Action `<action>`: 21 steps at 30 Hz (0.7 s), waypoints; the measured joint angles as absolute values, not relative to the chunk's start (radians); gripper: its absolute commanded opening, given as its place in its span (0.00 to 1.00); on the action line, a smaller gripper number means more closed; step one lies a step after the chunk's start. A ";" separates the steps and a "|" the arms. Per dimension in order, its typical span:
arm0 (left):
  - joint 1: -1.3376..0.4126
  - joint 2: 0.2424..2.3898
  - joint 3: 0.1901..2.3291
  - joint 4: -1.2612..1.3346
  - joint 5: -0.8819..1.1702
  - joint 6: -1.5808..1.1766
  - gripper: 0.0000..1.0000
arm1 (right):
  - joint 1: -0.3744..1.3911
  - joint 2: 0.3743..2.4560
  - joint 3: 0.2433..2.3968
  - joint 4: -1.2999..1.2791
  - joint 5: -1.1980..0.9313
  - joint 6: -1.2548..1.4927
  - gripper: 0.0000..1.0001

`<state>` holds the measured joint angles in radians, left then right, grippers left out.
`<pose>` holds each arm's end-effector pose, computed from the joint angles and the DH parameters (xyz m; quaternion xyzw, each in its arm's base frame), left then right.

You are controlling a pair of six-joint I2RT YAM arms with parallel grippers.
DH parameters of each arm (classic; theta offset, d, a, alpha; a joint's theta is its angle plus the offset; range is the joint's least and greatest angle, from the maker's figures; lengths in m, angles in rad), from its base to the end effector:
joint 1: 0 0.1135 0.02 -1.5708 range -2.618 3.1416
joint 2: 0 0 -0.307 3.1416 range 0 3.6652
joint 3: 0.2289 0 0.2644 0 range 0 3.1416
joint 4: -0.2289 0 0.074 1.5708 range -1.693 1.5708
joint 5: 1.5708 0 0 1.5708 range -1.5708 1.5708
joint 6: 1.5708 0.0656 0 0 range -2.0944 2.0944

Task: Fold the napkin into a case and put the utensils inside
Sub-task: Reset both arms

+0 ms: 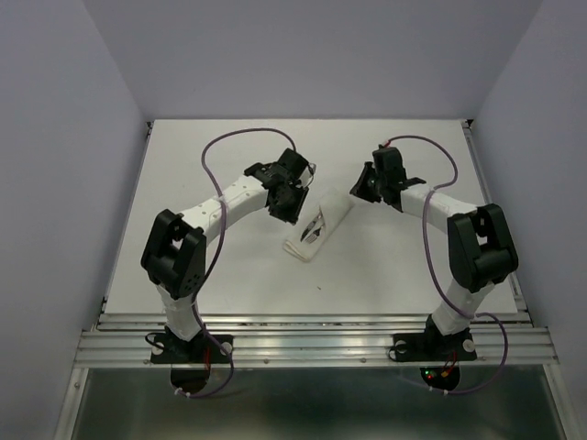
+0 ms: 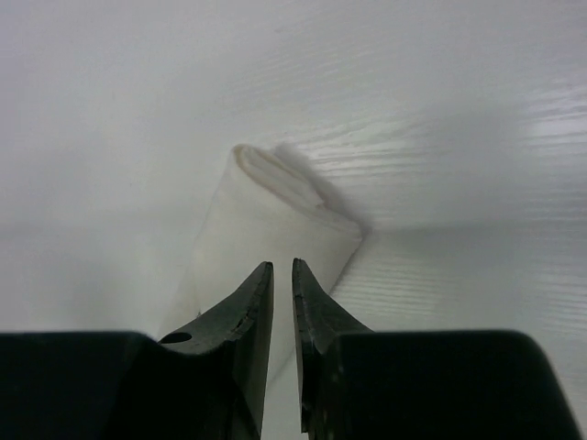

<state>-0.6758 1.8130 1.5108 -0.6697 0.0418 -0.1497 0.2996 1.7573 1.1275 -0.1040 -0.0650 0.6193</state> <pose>0.3384 -0.2749 0.2769 0.2544 0.9208 -0.1366 0.2622 0.4038 0.1292 0.2186 0.1323 0.9037 0.2067 0.3509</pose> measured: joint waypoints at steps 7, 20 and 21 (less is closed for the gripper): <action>-0.646 1.716 1.203 -0.520 0.102 -0.258 0.38 | 0.453 1.787 1.140 -0.099 -0.081 0.605 0.18; -0.645 1.737 1.127 -0.324 0.130 -0.313 0.36 | 0.465 1.924 1.162 -0.062 -0.138 0.621 0.19; -0.644 1.745 1.126 -0.322 0.130 -0.313 0.36 | 0.465 1.922 1.162 -0.064 -0.134 0.621 0.20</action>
